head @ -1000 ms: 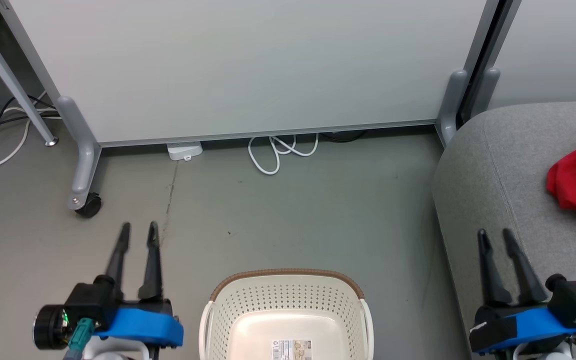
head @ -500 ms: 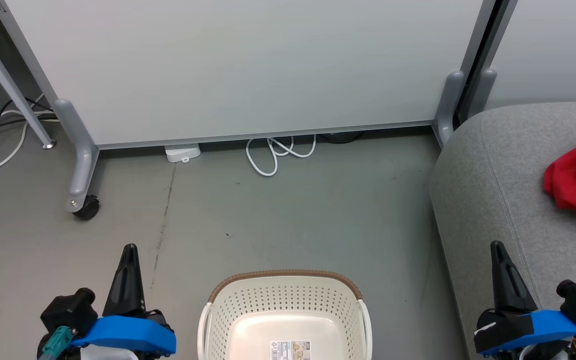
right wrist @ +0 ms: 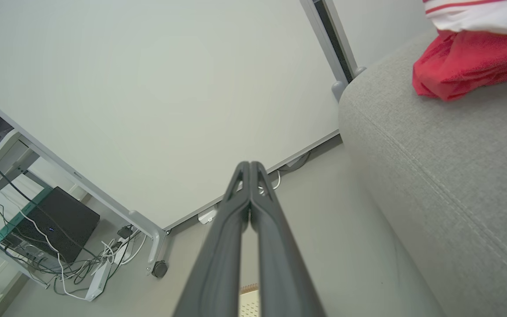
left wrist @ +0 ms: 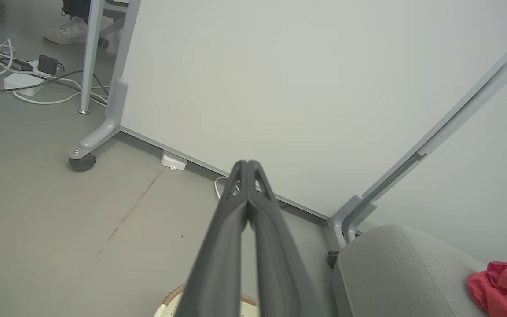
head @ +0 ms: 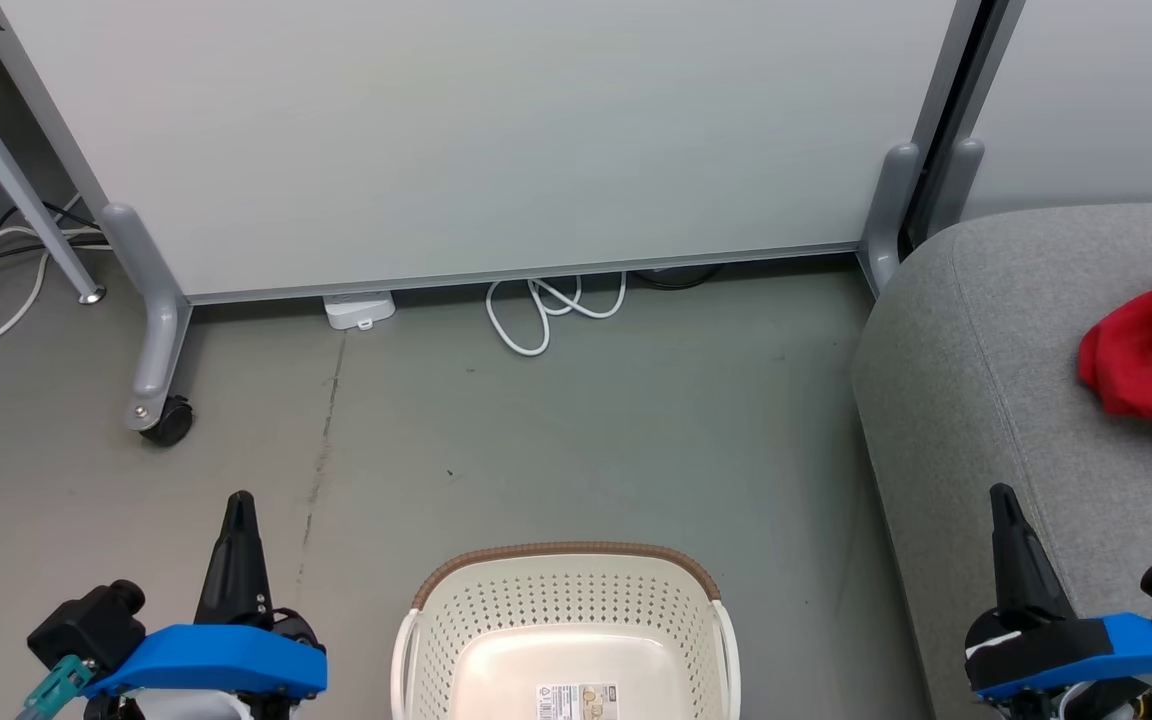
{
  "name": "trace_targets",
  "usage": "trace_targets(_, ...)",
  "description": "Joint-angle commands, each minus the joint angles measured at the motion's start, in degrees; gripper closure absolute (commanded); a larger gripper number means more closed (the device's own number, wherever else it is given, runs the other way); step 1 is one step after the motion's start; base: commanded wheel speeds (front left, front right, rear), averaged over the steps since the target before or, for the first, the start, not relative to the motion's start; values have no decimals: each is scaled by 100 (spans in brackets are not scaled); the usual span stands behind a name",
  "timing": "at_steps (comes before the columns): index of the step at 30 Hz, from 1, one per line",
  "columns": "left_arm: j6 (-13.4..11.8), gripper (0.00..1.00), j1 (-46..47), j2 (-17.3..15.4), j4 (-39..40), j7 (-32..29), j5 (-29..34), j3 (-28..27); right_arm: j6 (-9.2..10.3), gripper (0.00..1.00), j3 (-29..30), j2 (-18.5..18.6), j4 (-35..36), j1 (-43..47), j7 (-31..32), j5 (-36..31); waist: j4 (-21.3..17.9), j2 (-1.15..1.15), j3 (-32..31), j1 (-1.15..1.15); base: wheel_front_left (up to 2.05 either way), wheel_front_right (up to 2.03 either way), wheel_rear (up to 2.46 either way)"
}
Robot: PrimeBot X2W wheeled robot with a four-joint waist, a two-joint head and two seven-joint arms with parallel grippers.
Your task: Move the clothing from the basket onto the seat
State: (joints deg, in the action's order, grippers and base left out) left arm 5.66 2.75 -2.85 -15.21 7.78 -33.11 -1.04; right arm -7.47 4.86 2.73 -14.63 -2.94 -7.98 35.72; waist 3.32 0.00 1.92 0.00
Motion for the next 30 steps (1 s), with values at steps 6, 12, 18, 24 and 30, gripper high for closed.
trace_targets(6, 40, 100, 200, -5, 97, -137, -619, -78, -2, 100, 33, 17, 92, -147, 147, 612, -20, 0, -11, 0, 0, 0, 0)
trace_targets(12, 52, 100, 213, -5, 102, -261, -1122, -125, -2, 100, 46, 17, 92, -174, 272, 1088, -40, 0, -21, 0, 0, 0, 0)
trace_targets(18, 66, 100, 231, -5, 106, -375, -1589, -164, -2, 100, 59, 18, 92, -196, 387, 1538, -60, 0, -32, 0, 0, 0, 0)
trace_targets(24, 82, 100, 254, -5, 110, -484, -2033, -205, -2, 100, 71, 19, 91, -214, 499, 1961, -80, 0, -42, 0, 0, 0, 0)
trace_targets(30, 94, 100, 271, -5, 112, -587, -2452, -247, -3, 100, 82, 19, 91, -230, 603, 2357, -101, 0, -53, 0, 0, 0, 0)
